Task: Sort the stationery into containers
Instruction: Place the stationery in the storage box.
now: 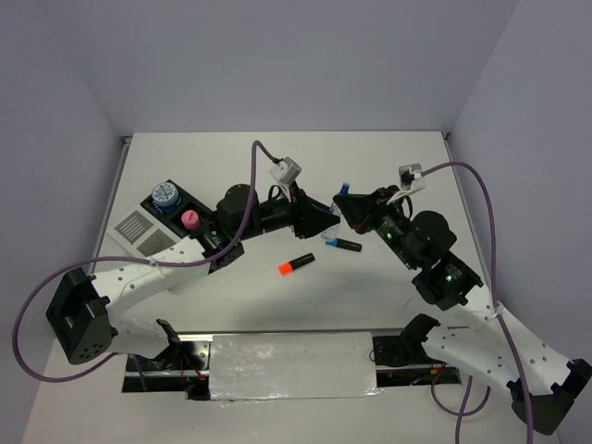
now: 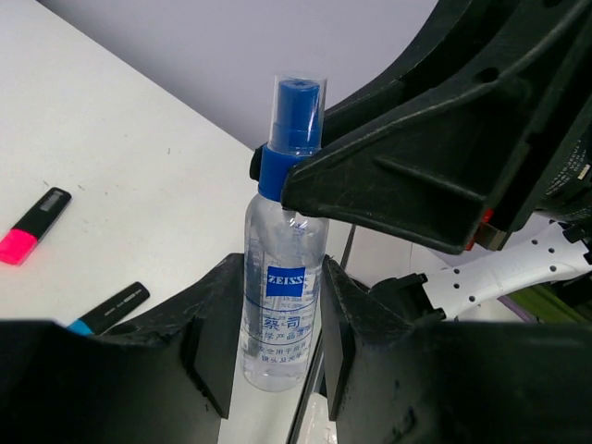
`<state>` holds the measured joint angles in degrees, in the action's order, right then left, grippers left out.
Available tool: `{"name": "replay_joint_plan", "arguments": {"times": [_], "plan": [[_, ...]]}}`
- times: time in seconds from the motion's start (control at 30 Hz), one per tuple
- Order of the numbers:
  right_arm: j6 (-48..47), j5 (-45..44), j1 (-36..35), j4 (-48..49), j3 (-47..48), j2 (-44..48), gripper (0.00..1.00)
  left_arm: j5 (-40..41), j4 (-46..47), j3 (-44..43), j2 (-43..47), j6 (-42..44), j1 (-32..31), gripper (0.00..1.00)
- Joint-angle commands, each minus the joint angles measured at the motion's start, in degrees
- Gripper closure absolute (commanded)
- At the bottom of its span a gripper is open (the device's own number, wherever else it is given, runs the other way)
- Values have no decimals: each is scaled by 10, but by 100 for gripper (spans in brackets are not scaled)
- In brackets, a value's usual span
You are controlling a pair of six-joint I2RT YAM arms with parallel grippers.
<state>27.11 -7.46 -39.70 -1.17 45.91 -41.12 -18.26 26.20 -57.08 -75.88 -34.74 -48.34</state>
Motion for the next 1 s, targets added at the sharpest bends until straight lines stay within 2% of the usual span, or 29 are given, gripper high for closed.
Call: {"name": "replay_joint_plan", "arguments": {"times": [0.0,0.03,0.07,0.13,0.17,0.2,0.27,0.37,0.4,0.43,0.5,0.53,0.57,0.6,0.63,0.73,0.77,0.83,0.87,0.97], "plan": [[-2,39,-6,48,-7,-5,100,-18,42,-12,6,11,-9,100],[-4,42,-5,52,-13,-4,100,-14,35,-14,12,20,-9,99],[-9,46,-5,57,-16,-1,100,-2,26,-16,16,25,-9,88],[-14,51,-5,64,-21,1,100,10,4,-17,31,38,-9,77],[-19,54,-4,72,-23,0,100,28,-10,-15,37,48,-8,61],[-21,54,-5,76,-23,1,100,41,-11,-15,42,48,-8,51],[-25,47,-5,85,-27,-2,100,76,-64,-26,59,62,-7,1],[-44,33,-4,111,-30,-10,100,204,-230,-69,85,73,-4,1],[-50,25,-2,132,-35,-12,100,307,-286,-80,102,64,-4,1],[-56,20,-4,145,-38,-18,100,367,-400,-102,111,57,-1,1],[-72,17,-5,187,-49,-27,100,499,-521,-122,138,17,12,1],[-76,23,-4,206,-52,-41,100,632,-585,-130,145,-6,24,1],[-78,34,-5,254,-58,-52,100,684,-699,-139,156,-27,65,1],[-76,45,-6,277,-69,-62,100,719,-741,-138,181,-57,95,1],[-72,69,-15,329,-71,-93,100,747,-780,-131,197,-55,160,1],[-92,93,-53,388,-52,-189,100,754,-756,-106,276,2,252,1],[-105,105,-88,410,-19,-250,100,758,-743,-103,308,11,264,1],[-131,119,-119,418,27,-314,100,810,-741,-93,332,7,272,1],[-137,128,-140,434,66,-344,100,831,-763,-90,350,-23,272,1],[-128,153,-157,480,133,-470,100,876,-752,-61,401,-38,273,1]]}}
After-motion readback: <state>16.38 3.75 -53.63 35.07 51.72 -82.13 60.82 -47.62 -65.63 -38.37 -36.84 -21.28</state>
